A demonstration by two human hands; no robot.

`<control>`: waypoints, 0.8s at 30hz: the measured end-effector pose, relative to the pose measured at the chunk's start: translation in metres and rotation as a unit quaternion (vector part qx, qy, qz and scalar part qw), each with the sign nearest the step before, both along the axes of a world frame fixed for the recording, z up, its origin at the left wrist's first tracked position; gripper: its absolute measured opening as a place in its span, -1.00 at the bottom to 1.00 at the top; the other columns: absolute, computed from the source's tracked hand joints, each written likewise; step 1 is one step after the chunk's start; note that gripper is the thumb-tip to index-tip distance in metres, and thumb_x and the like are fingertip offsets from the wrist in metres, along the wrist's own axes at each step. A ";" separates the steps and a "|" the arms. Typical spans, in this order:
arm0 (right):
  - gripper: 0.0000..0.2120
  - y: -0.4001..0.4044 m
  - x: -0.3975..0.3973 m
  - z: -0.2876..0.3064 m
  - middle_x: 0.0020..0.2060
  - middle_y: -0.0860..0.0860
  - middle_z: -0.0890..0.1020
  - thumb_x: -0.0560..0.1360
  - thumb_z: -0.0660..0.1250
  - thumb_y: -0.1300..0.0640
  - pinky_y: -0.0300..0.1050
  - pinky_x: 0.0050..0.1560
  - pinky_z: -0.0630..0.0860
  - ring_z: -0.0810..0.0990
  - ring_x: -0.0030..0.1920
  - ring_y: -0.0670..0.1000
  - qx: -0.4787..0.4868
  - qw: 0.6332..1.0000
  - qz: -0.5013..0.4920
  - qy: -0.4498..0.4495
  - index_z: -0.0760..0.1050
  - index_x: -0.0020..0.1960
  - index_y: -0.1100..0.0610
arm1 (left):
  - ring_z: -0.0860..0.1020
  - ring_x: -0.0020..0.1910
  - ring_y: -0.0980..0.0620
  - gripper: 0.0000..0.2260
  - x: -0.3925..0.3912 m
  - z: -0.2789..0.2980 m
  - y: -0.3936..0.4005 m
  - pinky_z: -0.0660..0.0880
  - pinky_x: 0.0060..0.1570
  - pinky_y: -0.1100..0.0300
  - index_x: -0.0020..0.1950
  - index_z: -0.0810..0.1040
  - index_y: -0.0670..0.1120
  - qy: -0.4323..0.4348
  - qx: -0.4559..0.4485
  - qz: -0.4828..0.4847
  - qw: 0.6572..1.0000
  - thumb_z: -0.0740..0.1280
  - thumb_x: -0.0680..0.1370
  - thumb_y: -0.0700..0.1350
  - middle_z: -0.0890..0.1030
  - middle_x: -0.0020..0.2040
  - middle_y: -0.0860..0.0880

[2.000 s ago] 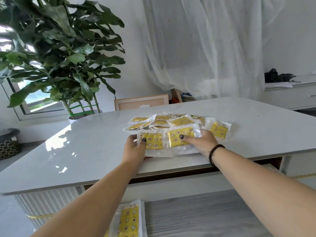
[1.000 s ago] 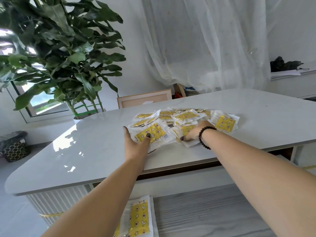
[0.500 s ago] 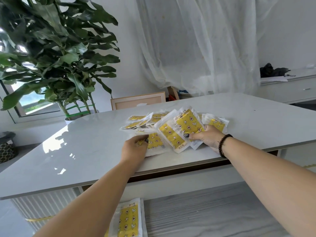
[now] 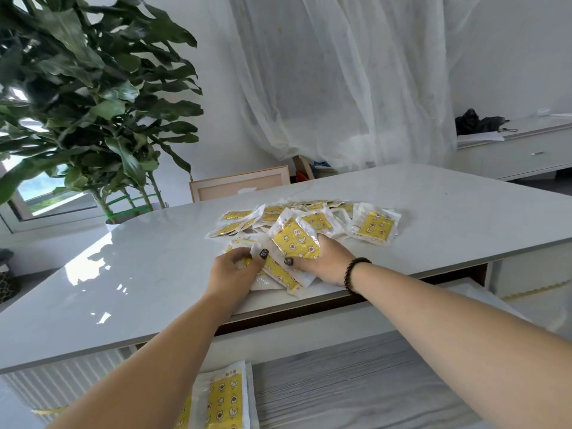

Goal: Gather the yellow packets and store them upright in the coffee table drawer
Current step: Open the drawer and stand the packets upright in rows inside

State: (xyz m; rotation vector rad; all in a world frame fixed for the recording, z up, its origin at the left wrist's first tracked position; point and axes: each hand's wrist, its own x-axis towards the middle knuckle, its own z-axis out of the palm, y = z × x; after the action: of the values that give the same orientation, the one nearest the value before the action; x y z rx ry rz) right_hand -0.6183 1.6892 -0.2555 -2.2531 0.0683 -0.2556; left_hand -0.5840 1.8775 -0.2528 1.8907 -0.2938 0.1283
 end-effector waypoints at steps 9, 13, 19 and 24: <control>-0.63 -0.006 0.007 0.006 0.16 0.11 0.59 0.46 0.38 0.14 0.04 0.25 0.47 0.57 0.16 0.11 0.218 0.973 -0.072 -0.011 0.46 0.24 0.21 | 0.56 -0.11 0.03 -0.93 0.005 0.000 0.002 0.46 -0.08 0.19 -0.04 0.60 0.04 0.005 -0.046 0.049 0.998 0.41 0.51 -0.02 0.63 -0.06 0.02; -0.74 0.002 0.004 0.004 -0.01 0.05 0.66 0.47 0.40 0.08 -0.10 0.18 0.49 0.61 0.04 0.04 0.157 0.987 -0.011 0.027 0.58 0.05 0.24 | 0.55 -0.04 0.02 -0.82 0.004 -0.001 0.001 0.41 -0.02 0.20 0.00 0.61 -0.01 -0.009 -0.034 0.037 0.999 0.40 0.50 0.06 0.62 -0.03 0.03; -0.56 0.002 0.002 0.001 -0.41 -0.06 0.30 0.32 0.54 -0.04 -0.22 -0.36 0.23 0.28 -0.38 -0.08 0.105 0.994 -0.040 -0.006 0.28 -0.36 0.08 | 0.56 -0.09 0.15 -0.81 -0.001 -0.001 0.000 0.44 -0.03 0.27 -0.04 0.60 0.05 -0.014 -0.002 0.002 1.000 0.52 0.40 -0.02 0.62 -0.08 0.13; -0.33 0.002 0.001 0.004 0.13 0.03 0.57 0.15 0.63 -0.05 -0.01 0.23 0.49 0.55 0.15 0.02 0.131 0.991 -0.039 -0.001 0.44 0.17 0.03 | 0.58 -0.08 0.17 -0.85 -0.003 0.000 -0.001 0.46 -0.08 0.33 -0.05 0.62 0.03 -0.015 -0.002 -0.014 1.000 0.51 0.43 -0.05 0.64 -0.09 0.13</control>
State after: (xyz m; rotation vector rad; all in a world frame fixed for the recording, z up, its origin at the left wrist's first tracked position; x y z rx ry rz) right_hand -0.6171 1.6915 -0.2520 -1.9920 0.1781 -0.2744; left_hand -0.5874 1.8766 -0.2525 1.8813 -0.3394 0.1394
